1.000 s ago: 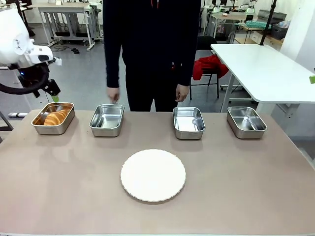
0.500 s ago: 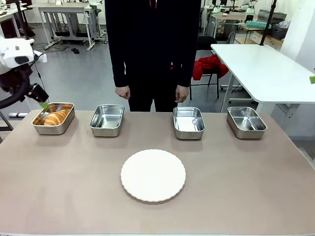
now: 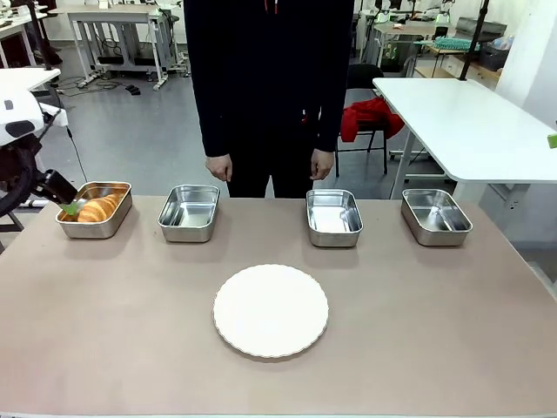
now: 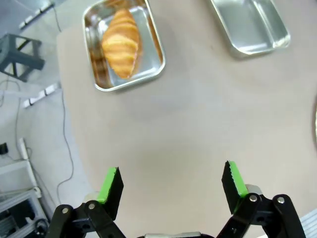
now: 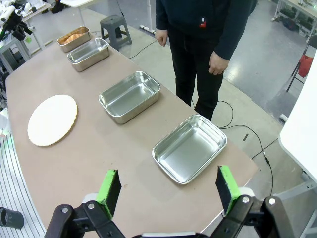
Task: Place the bread in the container.
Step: Place the Butter Roll into the Airtight Container indicated by the human.
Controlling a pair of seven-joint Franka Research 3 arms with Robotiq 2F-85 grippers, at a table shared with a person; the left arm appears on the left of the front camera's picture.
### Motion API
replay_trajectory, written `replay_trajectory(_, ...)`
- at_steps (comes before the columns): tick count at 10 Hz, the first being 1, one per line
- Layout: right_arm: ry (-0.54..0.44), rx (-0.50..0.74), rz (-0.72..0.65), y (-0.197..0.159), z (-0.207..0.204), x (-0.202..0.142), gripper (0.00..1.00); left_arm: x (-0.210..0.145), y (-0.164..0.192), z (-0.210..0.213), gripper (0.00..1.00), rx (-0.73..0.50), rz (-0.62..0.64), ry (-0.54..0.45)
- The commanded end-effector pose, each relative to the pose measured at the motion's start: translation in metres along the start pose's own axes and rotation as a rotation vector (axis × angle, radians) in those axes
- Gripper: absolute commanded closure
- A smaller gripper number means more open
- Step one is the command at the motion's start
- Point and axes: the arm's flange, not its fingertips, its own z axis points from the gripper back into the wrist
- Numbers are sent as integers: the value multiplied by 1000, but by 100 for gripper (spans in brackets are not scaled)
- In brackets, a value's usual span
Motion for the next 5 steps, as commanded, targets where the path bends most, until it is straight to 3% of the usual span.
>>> replay_trajectory(1,-9,2,3,2,0,1,0,0,5,4,0,5,24,-17)
replay_trajectory(5,-9,2,3,2,0,1,0,0,5,4,0,5,24,-17)
